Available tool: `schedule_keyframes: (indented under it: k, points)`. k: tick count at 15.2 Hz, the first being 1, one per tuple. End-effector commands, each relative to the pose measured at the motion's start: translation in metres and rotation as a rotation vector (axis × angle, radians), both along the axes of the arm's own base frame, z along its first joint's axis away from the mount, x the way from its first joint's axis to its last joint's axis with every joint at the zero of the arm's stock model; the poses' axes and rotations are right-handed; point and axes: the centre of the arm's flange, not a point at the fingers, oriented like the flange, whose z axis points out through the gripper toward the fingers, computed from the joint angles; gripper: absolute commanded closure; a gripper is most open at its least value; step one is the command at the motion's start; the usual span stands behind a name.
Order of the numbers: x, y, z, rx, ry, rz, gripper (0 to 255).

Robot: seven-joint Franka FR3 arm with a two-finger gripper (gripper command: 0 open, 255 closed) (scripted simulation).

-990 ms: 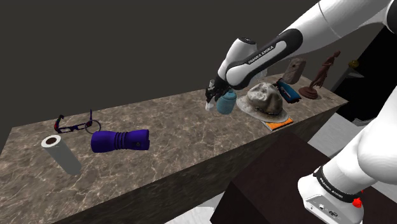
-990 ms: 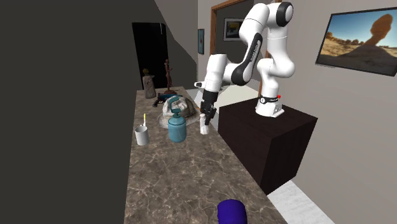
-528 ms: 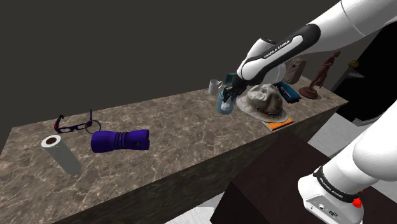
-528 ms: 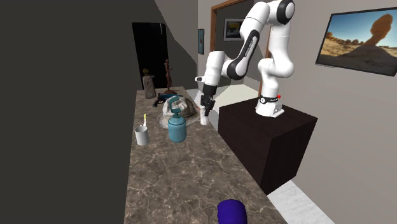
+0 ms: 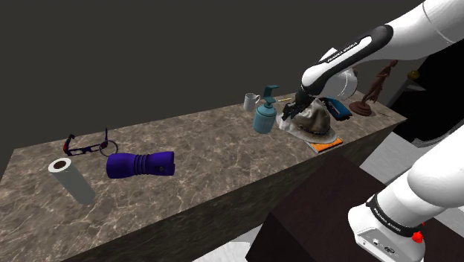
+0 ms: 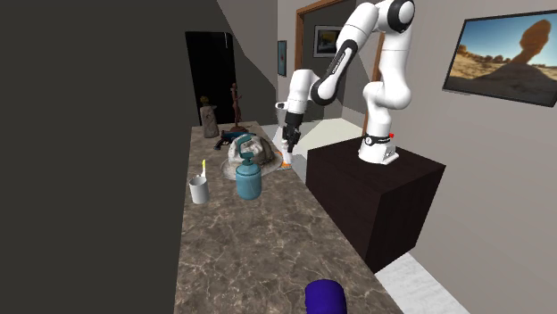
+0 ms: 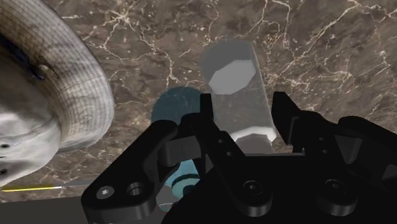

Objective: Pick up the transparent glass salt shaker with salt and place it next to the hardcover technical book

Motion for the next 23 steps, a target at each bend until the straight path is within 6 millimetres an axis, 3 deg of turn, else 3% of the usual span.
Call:
schedule_keyframes:
  k: [1, 12, 23]
  points:
    - [-0.010, -0.027, 0.003, 0.000, -0.002, 0.003, 255]
    - [-0.085, -0.156, 0.003, 0.000, -0.002, 0.003, 255]
    - [-0.085, -0.156, -0.055, 0.000, -0.002, 0.003, 255]
